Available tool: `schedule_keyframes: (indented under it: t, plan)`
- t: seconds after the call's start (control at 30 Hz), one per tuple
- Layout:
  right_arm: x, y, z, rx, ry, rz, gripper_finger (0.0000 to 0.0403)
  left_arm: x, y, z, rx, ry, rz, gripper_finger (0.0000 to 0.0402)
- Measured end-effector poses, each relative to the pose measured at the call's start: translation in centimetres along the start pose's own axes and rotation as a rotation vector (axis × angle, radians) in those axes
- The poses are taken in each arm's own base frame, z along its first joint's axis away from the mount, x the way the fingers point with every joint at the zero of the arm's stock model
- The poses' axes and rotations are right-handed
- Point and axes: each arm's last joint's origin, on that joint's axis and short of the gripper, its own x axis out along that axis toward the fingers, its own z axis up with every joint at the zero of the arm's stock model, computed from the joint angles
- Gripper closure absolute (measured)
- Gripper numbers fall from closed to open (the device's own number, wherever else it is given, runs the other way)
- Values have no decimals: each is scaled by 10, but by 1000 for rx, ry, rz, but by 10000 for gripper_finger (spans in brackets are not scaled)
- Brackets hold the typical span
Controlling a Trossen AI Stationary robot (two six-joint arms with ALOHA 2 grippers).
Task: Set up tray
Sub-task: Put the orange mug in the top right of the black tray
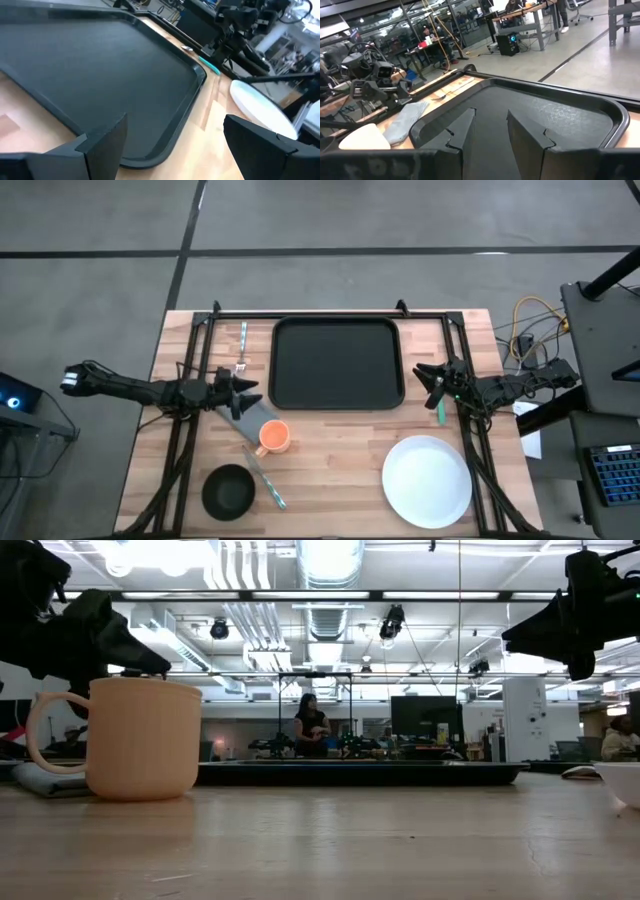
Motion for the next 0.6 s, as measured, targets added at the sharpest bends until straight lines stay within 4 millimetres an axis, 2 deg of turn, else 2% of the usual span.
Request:
schedule_keyframes:
  t: [0.1,0.2,0.33,0.4,0.5,0.6]
  plan:
    - [0,0,0,-1,1,0,298,0,0,0,-73,2,6,95]
    - [0,0,0,-3,1,0,298,0,-6,7,-52,12,-31,95]
    - [0,0,0,0,1,-1,298,-6,-30,39,56,-40,-94,95]
    - [0,0,0,-1,1,-1,298,-11,-45,62,132,-28,-83,95]
    - [0,0,0,-1,1,-3,298,-15,-60,84,210,174,55,95]
    - [0,0,0,-2,1,-3,298,-15,-80,108,160,346,207,95]
